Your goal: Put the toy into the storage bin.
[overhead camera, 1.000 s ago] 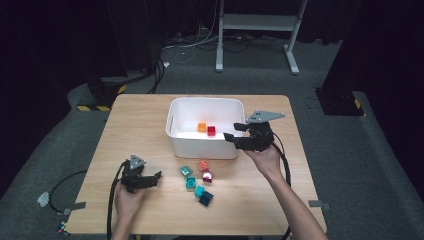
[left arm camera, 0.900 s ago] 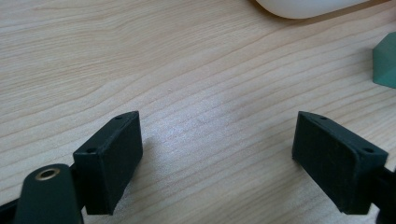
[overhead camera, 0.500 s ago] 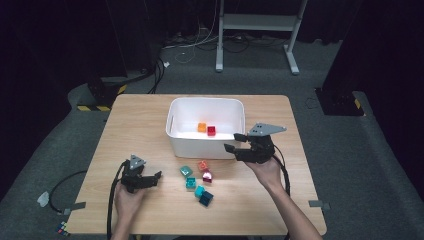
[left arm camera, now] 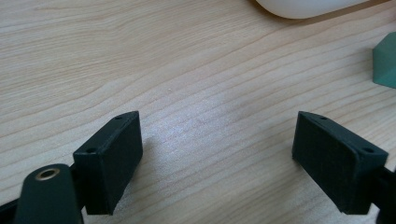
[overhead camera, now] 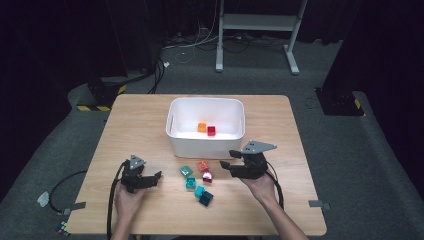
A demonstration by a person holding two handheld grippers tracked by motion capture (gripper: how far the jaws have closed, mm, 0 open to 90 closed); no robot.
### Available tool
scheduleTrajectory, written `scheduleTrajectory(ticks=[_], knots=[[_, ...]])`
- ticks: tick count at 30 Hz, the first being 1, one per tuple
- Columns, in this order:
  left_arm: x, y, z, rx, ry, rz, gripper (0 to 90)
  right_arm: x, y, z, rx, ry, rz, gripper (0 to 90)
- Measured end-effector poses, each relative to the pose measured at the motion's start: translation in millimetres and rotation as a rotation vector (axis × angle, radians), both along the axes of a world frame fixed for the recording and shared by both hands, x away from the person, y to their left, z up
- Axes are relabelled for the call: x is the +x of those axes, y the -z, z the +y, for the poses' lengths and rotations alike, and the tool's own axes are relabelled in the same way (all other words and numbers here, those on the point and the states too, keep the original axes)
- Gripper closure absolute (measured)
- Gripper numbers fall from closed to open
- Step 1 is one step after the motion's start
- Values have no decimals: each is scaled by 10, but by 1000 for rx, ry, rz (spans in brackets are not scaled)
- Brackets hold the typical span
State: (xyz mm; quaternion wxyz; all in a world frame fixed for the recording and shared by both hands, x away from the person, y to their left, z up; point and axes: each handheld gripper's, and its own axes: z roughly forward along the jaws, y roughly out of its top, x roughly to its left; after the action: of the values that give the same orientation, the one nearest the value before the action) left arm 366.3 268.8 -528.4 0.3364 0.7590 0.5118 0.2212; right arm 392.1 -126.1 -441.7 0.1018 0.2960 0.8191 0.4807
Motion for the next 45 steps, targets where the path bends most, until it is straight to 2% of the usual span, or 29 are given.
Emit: scheduleTrajectory(ticks=[12, 25, 38, 45], knots=[[0, 1, 0, 0, 1, -1, 162, -60, 369, 259, -36, -37, 44, 431], [0, 1, 0, 0, 1, 0, 162, -31, 602, 502, -67, -60, 80, 431], [0, 1, 0, 0, 0, 0, 162, 4, 729, 630, -110, -52, 92, 476], [0, 1, 0, 0, 1, 0, 162, -15, 748, 639, -135, -49, 69, 543]])
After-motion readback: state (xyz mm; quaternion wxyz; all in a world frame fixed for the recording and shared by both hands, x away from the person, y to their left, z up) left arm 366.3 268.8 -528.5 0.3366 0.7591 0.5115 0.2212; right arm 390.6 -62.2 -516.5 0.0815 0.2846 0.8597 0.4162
